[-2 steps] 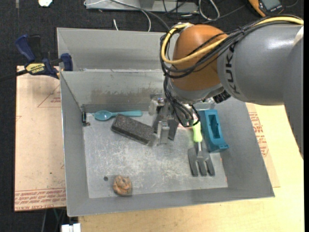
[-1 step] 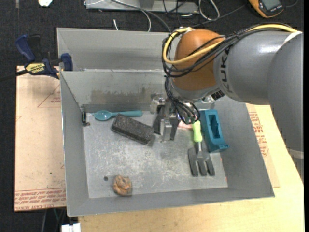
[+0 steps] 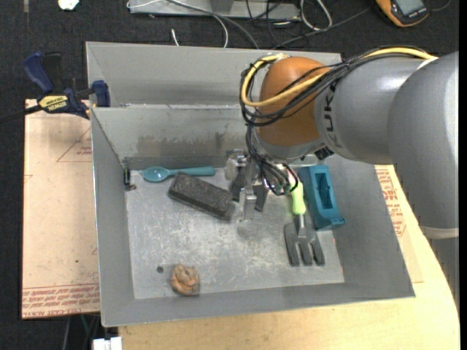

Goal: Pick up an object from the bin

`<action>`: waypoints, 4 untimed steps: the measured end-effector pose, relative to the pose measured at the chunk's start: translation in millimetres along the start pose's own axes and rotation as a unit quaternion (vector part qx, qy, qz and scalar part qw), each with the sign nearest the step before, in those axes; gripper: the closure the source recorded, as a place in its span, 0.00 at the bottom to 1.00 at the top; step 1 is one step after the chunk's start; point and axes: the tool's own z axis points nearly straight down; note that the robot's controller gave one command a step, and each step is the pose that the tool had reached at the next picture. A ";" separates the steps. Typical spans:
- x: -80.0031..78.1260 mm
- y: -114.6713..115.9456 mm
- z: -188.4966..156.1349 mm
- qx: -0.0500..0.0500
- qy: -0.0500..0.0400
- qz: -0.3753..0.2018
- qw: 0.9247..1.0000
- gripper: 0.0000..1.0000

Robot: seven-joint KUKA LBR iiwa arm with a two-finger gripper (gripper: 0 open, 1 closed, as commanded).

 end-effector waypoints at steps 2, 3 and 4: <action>-25.3 -13.9 25.6 -0.001 -0.004 -0.025 1.000 0.00; -27.5 -19.9 24.6 -0.001 -0.006 0.038 0.999 1.00; -27.5 -19.9 24.6 -0.001 -0.006 0.038 0.999 1.00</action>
Offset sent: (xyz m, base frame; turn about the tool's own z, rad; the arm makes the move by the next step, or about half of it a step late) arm 0.0245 -0.0162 -0.0304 -0.0847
